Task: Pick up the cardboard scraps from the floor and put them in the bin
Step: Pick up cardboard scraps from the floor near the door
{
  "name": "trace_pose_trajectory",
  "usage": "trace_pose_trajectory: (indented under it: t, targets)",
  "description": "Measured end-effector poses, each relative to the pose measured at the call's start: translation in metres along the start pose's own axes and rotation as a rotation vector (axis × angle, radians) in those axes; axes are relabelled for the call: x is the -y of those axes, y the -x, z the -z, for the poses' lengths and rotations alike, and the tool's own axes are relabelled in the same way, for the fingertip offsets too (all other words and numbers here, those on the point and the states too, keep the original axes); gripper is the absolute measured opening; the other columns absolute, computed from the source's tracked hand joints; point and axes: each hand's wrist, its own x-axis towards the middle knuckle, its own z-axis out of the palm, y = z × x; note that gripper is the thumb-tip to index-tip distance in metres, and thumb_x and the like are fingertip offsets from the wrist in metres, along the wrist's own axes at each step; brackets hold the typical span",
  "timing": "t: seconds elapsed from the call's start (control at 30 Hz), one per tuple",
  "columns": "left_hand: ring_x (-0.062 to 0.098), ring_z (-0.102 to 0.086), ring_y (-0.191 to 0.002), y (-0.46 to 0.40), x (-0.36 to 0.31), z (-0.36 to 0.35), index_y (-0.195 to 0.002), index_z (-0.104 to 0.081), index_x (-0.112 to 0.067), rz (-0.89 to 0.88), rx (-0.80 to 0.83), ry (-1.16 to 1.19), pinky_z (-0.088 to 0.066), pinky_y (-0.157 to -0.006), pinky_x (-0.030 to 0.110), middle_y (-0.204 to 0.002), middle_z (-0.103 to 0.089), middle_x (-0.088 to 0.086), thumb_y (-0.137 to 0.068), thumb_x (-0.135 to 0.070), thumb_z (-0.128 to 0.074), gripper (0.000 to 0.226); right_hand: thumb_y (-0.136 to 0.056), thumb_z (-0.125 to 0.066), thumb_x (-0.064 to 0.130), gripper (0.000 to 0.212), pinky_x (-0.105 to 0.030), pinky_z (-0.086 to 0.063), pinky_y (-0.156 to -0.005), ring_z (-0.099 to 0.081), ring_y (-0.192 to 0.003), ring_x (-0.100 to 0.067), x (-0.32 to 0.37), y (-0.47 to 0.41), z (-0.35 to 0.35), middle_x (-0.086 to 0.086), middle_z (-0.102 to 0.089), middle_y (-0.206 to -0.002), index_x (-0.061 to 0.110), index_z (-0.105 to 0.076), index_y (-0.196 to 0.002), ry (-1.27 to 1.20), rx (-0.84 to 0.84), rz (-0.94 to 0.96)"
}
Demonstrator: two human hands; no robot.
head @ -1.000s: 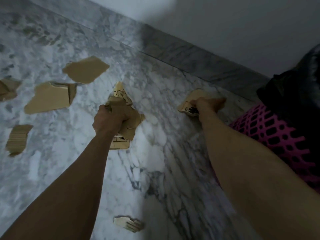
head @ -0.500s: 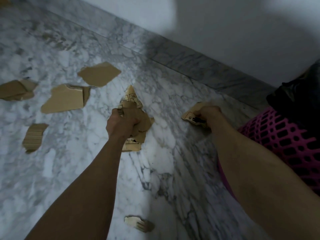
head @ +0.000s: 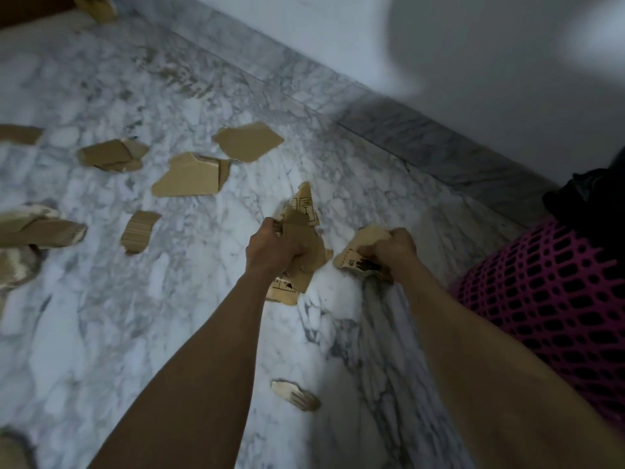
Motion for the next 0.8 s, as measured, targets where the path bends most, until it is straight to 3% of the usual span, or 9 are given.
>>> trace_pose_trajectory:
  t: [0.17,0.23,0.3,0.37,0.43,0.5,0.6,0.73,0.8]
  targets:
    - [0.029,-0.064,-0.099,0.022,0.022,0.041,-0.114,-0.061,-0.011,0.037,0.019,0.122,-0.058,-0.083,0.046,-0.110,-0.066,0.007,-0.057,-0.040,-0.076,0.065,-0.062,-0.094,0.008,0.075,-0.044,-0.058,-0.091,-0.069,-0.102,-0.029,-0.006,0.037,-0.014,-0.014,-0.070,-0.112,-0.006,-0.061,-0.128,-0.091,0.236,0.050]
    - [0.028,-0.068,-0.098,0.033,0.039,0.060,-0.108,-0.068,-0.013,0.047,0.024,0.261,-0.060,-0.076,0.039,-0.106,-0.070,0.006,-0.067,-0.024,-0.082,0.045,-0.053,-0.099,0.021,0.097,-0.045,-0.055,-0.097,-0.066,-0.110,-0.027,-0.004,0.053,-0.020,-0.011,-0.067,-0.123,-0.001,-0.056,-0.136,-0.009,0.338,0.104]
    - [0.029,-0.069,-0.093,0.049,0.053,0.077,-0.107,-0.070,-0.006,0.059,0.081,0.461,-0.060,-0.066,0.031,-0.100,-0.072,0.009,-0.083,-0.002,-0.073,0.024,-0.035,-0.100,0.035,0.115,-0.046,-0.057,-0.094,-0.068,-0.107,-0.027,-0.003,0.066,-0.023,-0.009,-0.068,-0.124,0.001,-0.056,-0.136,0.083,0.443,0.164]
    - [0.028,-0.069,-0.084,0.067,0.064,0.090,-0.113,-0.066,0.004,0.076,0.144,0.592,-0.058,-0.060,0.029,-0.101,-0.069,0.016,-0.090,0.004,-0.063,0.023,-0.031,-0.099,0.037,0.111,-0.048,-0.058,-0.091,-0.068,-0.105,-0.029,-0.004,0.079,-0.026,-0.010,-0.068,-0.120,0.002,-0.059,-0.128,0.207,0.525,0.216]
    - [0.024,-0.071,-0.079,0.082,0.073,0.098,-0.119,-0.064,0.006,0.119,0.128,0.635,-0.058,-0.057,0.027,-0.104,-0.069,0.017,-0.092,0.004,-0.061,0.027,-0.041,-0.099,0.034,0.083,-0.051,-0.057,-0.092,-0.066,-0.106,-0.031,-0.004,0.107,-0.027,-0.010,-0.067,-0.117,0.011,-0.063,-0.112,0.400,0.601,0.273]
    - [0.028,-0.072,-0.087,0.095,0.083,0.101,-0.126,-0.062,0.008,0.156,0.079,0.647,-0.058,-0.056,0.026,-0.109,-0.069,0.020,-0.091,0.005,-0.063,0.035,-0.057,-0.096,0.026,0.063,-0.048,-0.059,-0.084,-0.065,-0.104,-0.030,-0.010,0.138,-0.032,-0.007,-0.066,-0.119,0.021,-0.061,-0.108,0.628,0.667,0.329]
    - [0.037,-0.068,-0.102,0.113,0.095,0.100,-0.128,-0.061,0.008,0.190,0.018,0.645,-0.061,-0.063,0.032,-0.122,-0.067,0.025,-0.086,0.006,-0.069,0.043,-0.068,-0.091,0.012,0.079,-0.033,-0.052,-0.061,-0.059,-0.113,-0.032,-0.040,0.173,-0.048,-0.006,-0.055,-0.135,0.019,-0.052,-0.136,0.816,0.720,0.322]
    - [0.042,-0.068,-0.108,0.136,0.105,0.102,-0.122,-0.064,0.007,0.221,-0.037,0.648,-0.059,-0.085,0.049,-0.123,-0.067,0.026,-0.081,0.008,-0.074,0.042,-0.062,-0.093,0.007,0.087,-0.033,-0.054,-0.084,-0.061,-0.118,-0.027,-0.073,0.196,-0.071,-0.010,-0.060,-0.134,0.015,-0.053,-0.139,0.793,0.631,0.336]
    - [0.042,-0.068,-0.107,0.149,0.110,0.102,-0.118,-0.065,0.007,0.224,-0.047,0.663,-0.059,-0.087,0.052,-0.120,-0.068,0.025,-0.081,0.011,-0.073,0.038,-0.063,-0.093,0.010,0.091,-0.038,-0.055,-0.093,-0.062,-0.118,-0.029,-0.073,0.202,-0.074,-0.012,-0.061,-0.134,0.012,-0.049,-0.142,0.813,0.594,0.339]
